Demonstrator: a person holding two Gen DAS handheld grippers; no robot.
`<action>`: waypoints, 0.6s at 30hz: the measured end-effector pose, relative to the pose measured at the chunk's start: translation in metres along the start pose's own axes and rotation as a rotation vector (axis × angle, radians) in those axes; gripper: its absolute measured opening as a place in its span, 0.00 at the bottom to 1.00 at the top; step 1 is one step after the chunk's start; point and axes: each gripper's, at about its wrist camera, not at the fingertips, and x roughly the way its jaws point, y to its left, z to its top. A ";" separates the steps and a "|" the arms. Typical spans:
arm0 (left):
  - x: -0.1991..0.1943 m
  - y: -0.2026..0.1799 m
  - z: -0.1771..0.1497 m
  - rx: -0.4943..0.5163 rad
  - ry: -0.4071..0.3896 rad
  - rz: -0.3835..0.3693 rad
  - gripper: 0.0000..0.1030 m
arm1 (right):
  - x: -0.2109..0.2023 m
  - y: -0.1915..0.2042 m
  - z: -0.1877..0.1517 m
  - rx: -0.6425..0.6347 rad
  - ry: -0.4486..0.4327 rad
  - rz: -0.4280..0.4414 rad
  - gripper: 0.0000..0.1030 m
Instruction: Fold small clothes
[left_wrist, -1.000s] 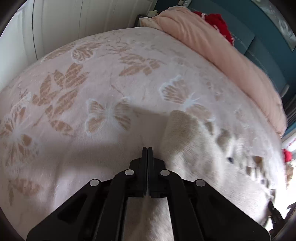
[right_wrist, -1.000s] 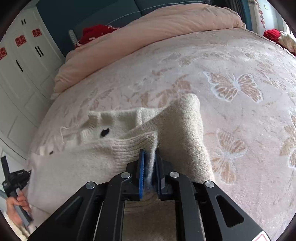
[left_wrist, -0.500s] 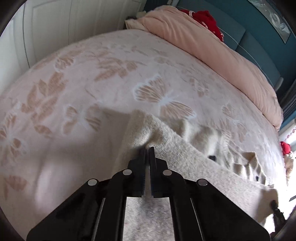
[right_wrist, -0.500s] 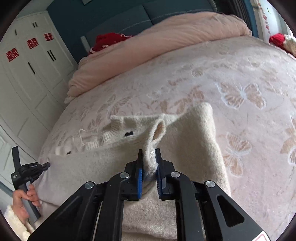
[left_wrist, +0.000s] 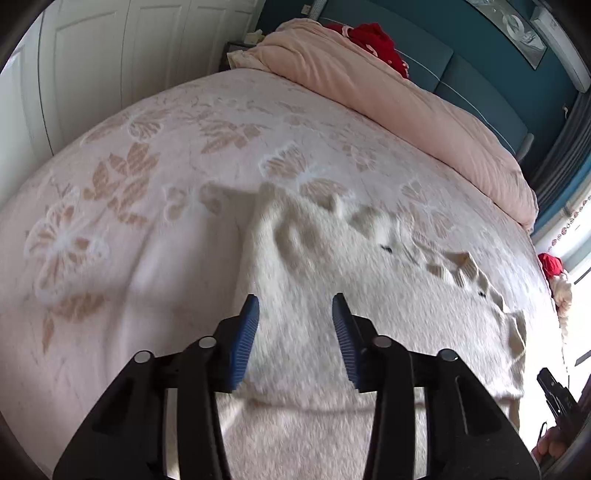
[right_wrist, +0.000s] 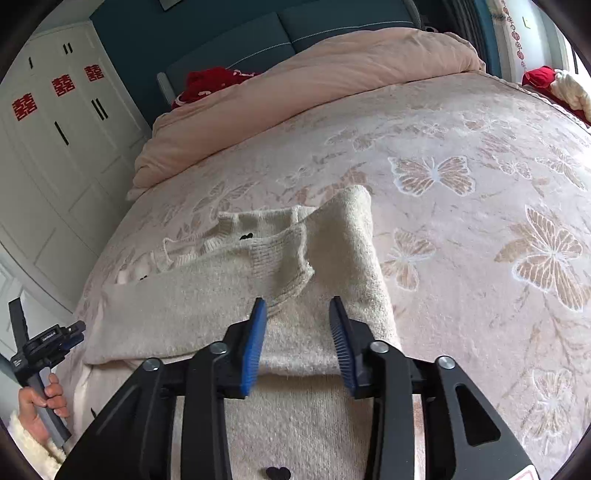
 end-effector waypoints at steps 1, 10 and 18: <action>0.003 -0.001 -0.004 -0.007 0.015 -0.002 0.39 | 0.006 0.001 0.001 -0.002 0.010 -0.001 0.45; 0.023 0.021 -0.023 -0.161 0.090 0.002 0.00 | 0.091 0.012 0.012 0.110 0.125 0.050 0.09; 0.029 0.017 -0.025 0.007 0.074 0.097 0.00 | 0.090 -0.017 0.000 0.056 0.156 -0.019 0.07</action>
